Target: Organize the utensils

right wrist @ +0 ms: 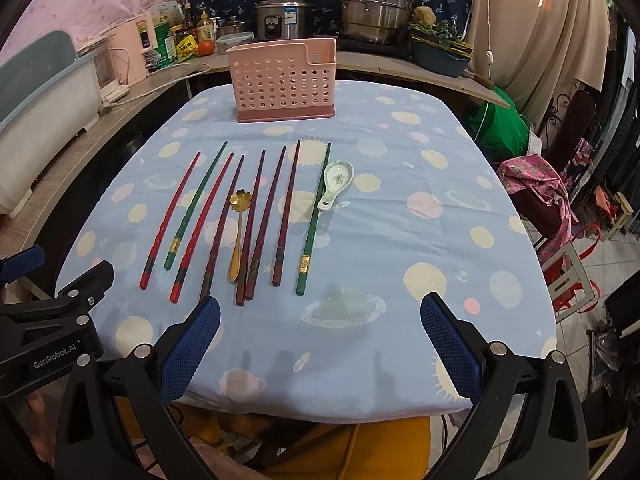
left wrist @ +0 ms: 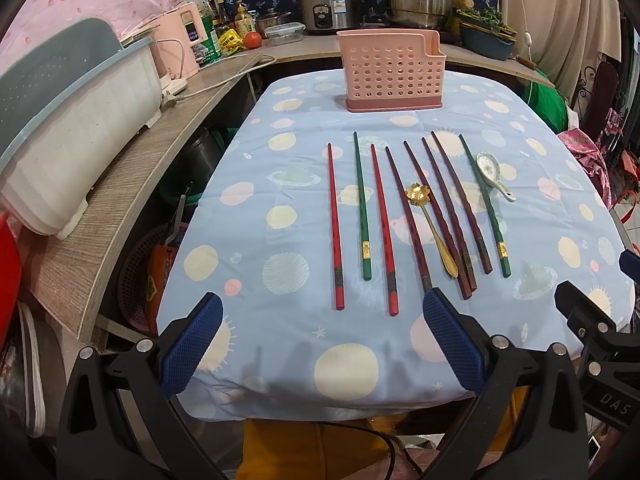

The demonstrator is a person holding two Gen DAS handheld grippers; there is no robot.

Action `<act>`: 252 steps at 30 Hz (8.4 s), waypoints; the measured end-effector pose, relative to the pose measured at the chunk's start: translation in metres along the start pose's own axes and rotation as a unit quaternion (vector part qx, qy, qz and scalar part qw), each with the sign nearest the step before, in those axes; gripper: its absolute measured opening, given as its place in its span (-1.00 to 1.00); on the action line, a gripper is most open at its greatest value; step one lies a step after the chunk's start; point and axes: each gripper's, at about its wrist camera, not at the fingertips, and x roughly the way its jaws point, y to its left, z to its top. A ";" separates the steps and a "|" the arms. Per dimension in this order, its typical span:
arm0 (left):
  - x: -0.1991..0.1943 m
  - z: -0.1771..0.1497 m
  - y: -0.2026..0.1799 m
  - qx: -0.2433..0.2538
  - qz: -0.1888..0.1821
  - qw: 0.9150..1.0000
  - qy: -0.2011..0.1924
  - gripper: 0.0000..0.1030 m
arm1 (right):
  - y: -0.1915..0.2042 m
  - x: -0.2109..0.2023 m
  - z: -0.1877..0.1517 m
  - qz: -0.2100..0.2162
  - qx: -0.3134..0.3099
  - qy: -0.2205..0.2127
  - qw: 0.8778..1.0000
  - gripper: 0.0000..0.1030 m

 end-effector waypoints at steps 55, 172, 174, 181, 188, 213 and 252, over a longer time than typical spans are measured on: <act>-0.001 -0.001 0.001 0.001 -0.001 1.000 0.002 0.86 | -0.001 0.000 -0.002 0.001 -0.003 0.002 1.000 0.87; 0.100 0.052 0.041 -0.078 -0.082 0.991 0.073 -0.86 | -0.103 0.144 0.079 0.134 0.226 0.038 0.964 -0.67; 0.101 0.052 0.041 -0.077 -0.082 0.991 0.075 -0.86 | -0.105 0.144 0.081 0.139 0.233 0.037 0.962 -0.67; 0.102 0.054 0.039 -0.073 -0.082 0.991 0.076 -0.86 | -0.110 0.142 0.087 0.138 0.240 0.028 0.961 -0.73; 0.087 0.066 0.043 -0.078 -0.085 0.992 0.053 -0.86 | -0.106 0.130 0.099 0.122 0.216 0.010 0.969 -0.85; 0.005 0.261 0.104 -0.106 -0.074 0.978 -0.167 -0.87 | -0.091 0.084 0.237 0.115 0.147 -0.113 0.976 -0.86; 0.085 0.361 0.031 -0.090 -0.092 0.973 -0.190 -0.28 | -0.061 0.186 0.316 0.112 0.119 -0.086 0.983 -0.80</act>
